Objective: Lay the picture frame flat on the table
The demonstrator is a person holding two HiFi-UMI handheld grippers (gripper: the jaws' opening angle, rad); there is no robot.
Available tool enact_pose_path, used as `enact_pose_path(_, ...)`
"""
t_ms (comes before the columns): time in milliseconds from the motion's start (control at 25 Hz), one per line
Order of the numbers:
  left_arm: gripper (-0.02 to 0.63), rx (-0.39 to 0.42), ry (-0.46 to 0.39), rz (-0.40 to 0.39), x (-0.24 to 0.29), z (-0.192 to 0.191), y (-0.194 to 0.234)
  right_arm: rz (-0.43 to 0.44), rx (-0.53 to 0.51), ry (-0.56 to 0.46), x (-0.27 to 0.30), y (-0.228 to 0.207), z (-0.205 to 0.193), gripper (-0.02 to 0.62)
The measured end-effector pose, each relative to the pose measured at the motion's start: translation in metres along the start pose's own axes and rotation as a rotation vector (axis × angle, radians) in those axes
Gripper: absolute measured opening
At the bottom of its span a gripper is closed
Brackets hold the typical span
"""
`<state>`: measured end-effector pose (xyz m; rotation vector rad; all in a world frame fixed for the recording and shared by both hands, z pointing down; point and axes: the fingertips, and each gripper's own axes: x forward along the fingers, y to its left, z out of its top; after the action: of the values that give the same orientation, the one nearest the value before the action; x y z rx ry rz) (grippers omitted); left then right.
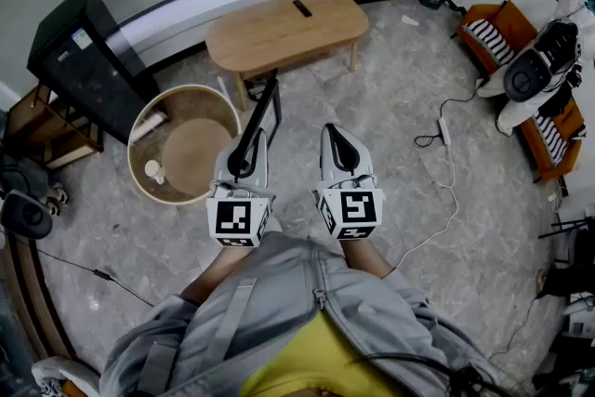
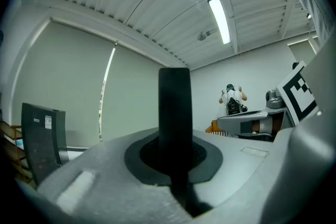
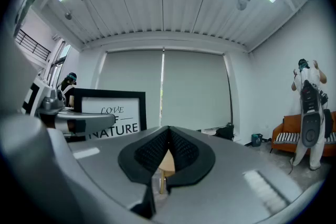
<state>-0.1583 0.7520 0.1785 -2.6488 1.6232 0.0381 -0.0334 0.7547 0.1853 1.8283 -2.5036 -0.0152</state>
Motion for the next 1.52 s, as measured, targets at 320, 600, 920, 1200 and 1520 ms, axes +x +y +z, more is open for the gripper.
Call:
enact_pose_path(320,0.008,-0.008,0.01,-0.016,0.052,-0.015,0.019,0.0,0.042,-0.001,0.052,-0.023,-0.014,-0.002)
enact_pose_path(600,0.008,-0.03,-0.002,-0.027,0.149,-0.03,0.076,-0.011,0.032,0.02,0.152,-0.055,-0.025,-0.002)
enact_pose_path(920,0.008,-0.046,-0.007,-0.057,0.276,-0.034,0.146,-0.058,0.033,0.033,0.283,-0.1,-0.018,-0.002)
enact_pose_path(1200,0.008,-0.058,-0.012,-0.099,0.345,-0.051,0.174,-0.098,0.03,0.055,0.34,-0.124,-0.037,-0.001)
enact_pose_path(1520,0.008,-0.081,0.023,-0.09,0.389,-0.071,0.2,-0.126,0.074,0.086,0.389,-0.157,-0.055,-0.002)
